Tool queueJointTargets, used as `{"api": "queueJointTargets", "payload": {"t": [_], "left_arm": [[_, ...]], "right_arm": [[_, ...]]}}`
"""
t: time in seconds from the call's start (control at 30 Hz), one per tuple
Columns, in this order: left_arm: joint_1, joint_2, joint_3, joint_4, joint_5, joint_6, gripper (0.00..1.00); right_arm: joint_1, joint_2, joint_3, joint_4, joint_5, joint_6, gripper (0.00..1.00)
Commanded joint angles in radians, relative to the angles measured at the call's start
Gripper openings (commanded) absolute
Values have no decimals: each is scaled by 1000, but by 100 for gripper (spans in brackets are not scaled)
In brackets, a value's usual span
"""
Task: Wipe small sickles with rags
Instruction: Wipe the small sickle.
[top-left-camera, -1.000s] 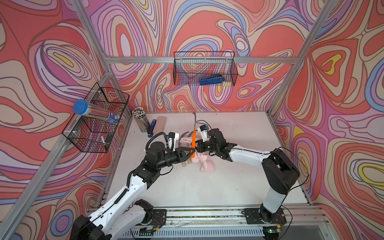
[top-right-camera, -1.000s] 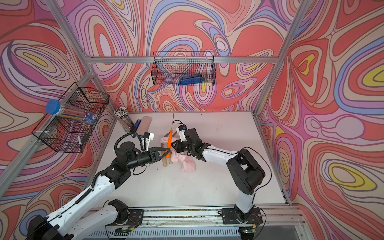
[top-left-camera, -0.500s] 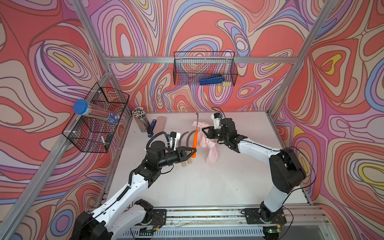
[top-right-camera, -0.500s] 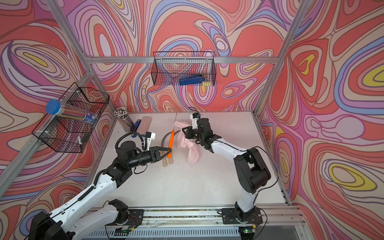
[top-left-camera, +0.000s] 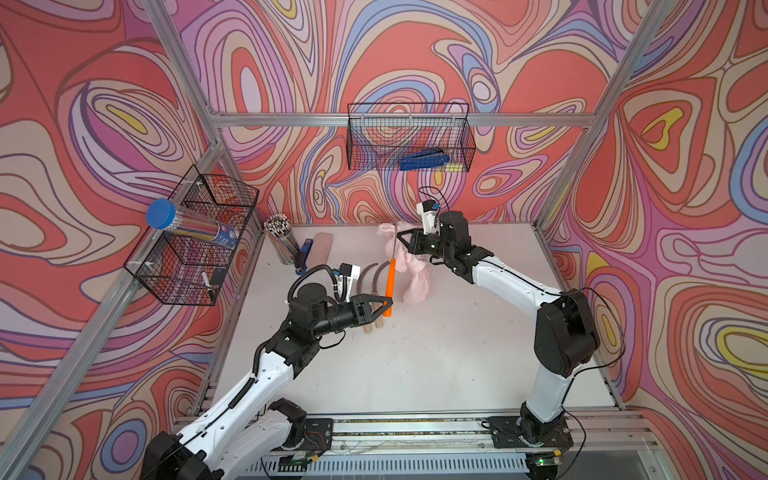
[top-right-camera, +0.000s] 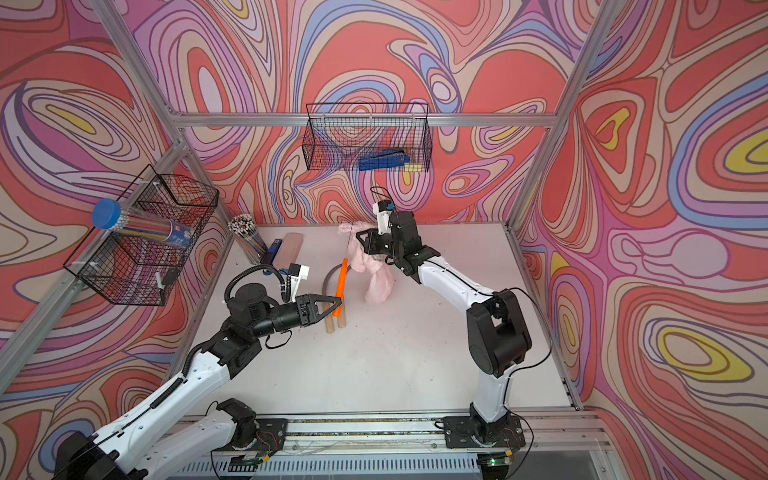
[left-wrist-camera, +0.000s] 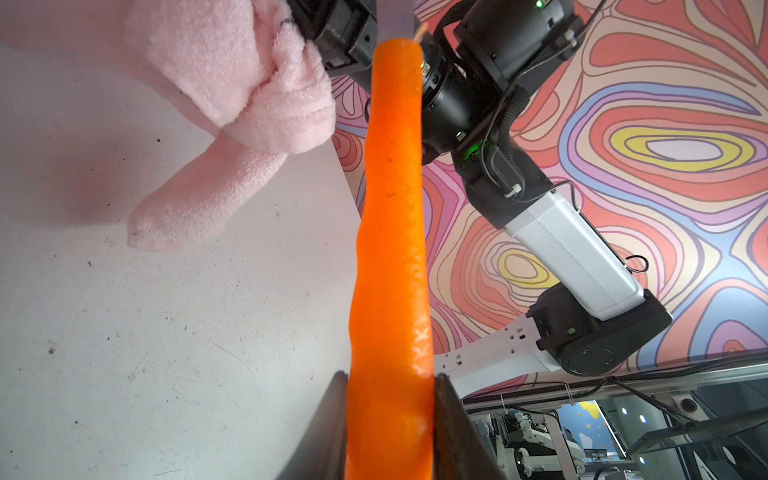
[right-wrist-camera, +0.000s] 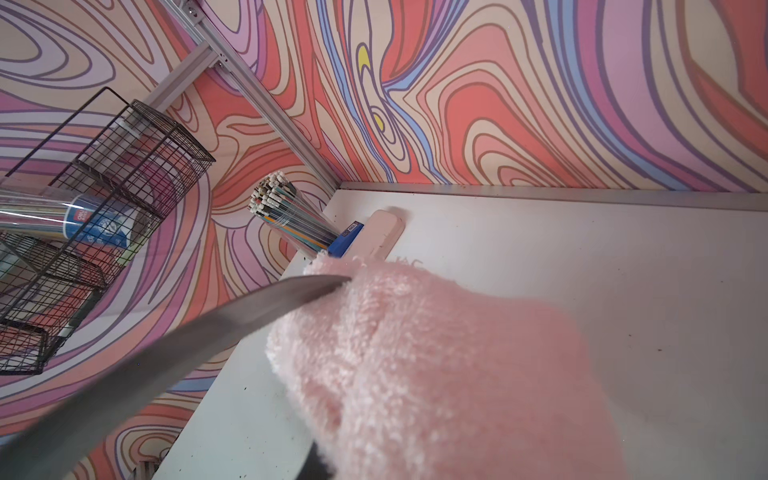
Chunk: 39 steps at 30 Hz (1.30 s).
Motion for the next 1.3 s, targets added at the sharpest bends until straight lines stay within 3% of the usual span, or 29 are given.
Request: {"api": "queueJointTargets", "payload": {"t": [0.0, 0.43, 0.87, 1.27], "left_arm": [[2, -11, -8, 29, 18, -17, 0], [1, -46, -1, -10, 1, -4, 0], [2, -29, -13, 16, 5, -12, 0], [2, -22, -19, 24, 2, -16, 0]], "right_arm": [[0, 30, 40, -50, 40, -38, 0], [-58, 231, 139, -99, 22, 1, 0], [-59, 77, 125, -122, 14, -15, 0], [-58, 26, 122, -126, 8, -4, 0]]}}
